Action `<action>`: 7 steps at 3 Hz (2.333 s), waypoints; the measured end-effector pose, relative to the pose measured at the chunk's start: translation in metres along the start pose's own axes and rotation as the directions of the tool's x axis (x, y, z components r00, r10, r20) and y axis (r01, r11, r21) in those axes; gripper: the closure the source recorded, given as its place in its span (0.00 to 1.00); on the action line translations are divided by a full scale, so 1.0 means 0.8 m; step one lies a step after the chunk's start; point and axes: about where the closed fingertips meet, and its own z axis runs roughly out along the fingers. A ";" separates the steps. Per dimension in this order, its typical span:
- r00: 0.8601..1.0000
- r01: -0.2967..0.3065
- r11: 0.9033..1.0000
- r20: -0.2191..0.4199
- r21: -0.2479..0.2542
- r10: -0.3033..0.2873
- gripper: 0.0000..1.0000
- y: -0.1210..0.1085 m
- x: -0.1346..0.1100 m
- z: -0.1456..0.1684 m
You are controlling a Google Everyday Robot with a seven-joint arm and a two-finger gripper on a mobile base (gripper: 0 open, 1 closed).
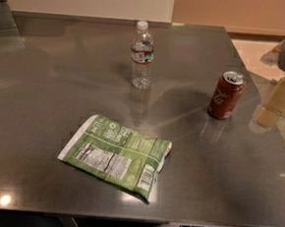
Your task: Move coke can near green jalapeno chip bag
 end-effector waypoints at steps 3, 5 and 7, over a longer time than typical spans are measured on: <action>0.988 -0.120 0.993 0.095 0.010 0.118 0.00 -0.074 0.007 0.061; 0.978 -0.144 0.989 0.153 -0.006 0.144 0.00 -0.097 -0.008 0.094; 0.973 -0.152 0.987 0.168 -0.057 0.160 0.18 -0.103 -0.015 0.117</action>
Offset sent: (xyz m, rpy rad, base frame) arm 0.0716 -0.0260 -0.0397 0.1221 -0.0211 -0.1211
